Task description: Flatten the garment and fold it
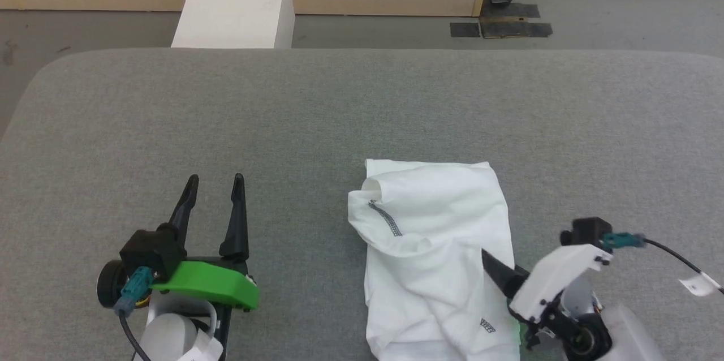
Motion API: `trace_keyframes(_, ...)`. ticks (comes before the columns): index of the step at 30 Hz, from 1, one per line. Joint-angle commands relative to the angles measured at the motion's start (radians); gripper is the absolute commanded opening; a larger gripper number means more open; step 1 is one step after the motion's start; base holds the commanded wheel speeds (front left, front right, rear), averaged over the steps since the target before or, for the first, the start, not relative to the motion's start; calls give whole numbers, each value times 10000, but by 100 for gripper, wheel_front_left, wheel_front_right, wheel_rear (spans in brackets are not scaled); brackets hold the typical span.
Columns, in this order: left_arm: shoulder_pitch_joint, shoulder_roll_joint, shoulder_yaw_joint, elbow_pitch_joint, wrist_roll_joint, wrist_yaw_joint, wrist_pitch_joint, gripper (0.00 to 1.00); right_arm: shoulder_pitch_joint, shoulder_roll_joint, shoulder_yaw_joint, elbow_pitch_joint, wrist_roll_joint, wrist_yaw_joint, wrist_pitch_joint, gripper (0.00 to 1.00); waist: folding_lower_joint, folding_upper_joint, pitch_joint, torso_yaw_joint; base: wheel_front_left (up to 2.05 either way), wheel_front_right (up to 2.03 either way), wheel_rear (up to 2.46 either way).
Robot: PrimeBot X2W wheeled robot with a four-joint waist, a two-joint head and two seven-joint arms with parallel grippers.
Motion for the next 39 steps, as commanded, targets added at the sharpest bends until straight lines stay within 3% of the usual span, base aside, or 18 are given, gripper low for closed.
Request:
trace_keyframes(1, 82, -8, -8, 30, -31, -69, -45, 100, -100, 30, 230, 216, -204, -13, 167, 100, 0, 0, -3, 47, 0, 0, 0)
trace_keyframes(2, 90, -10, -13, 35, -31, -69, -45, 100, -175, 30, 379, 302, -336, -13, 287, 91, 0, 0, -8, 69, 0, 0, 0)
trace_keyframes(3, 95, -12, -17, 39, -31, -69, -45, 100, -231, 30, 470, 352, -482, -13, 372, 47, 0, 0, -13, 84, 0, 0, 0)
trace_keyframes(6, 104, -16, -37, 54, -33, -69, -45, 100, -362, 30, 529, 421, -1189, -13, 585, 0, 0, 0, -19, 125, 0, 0, 0)
trace_keyframes(10, 136, -20, 43, 42, -32, -69, -45, 100, -513, 30, 367, 11, -2345, -13, 799, 0, 0, 0, -5, 51, 0, 0, 0)
trace_keyframes(17, 178, -1, 354, -186, 31, -68, -45, 100, -957, -87, 478, -2086, -5181, -13, 1726, 0, 0, 0, 220, -731, 0, 0, 0)
trace_keyframes(24, -73, -6, 446, -647, 204, -62, -45, 100, -1676, -1511, 675, -3480, -7006, -13, 2414, 0, 0, 0, 737, -1825, 0, 0, 0)
trace_keyframes(31, -662, 254, 317, -1011, 403, -65, -45, 100, -2712, -2633, -126, -3020, -7510, -13, 2061, 0, 0, 0, 1708, -2827, 0, 0, 0)
trace_keyframes(39, -1501, 850, -168, -1283, 556, -67, -44, 100, -4125, -3432, -949, -1310, -7765, -13, 1090, 0, 0, 0, 3102, -3164, 0, 0, 0)
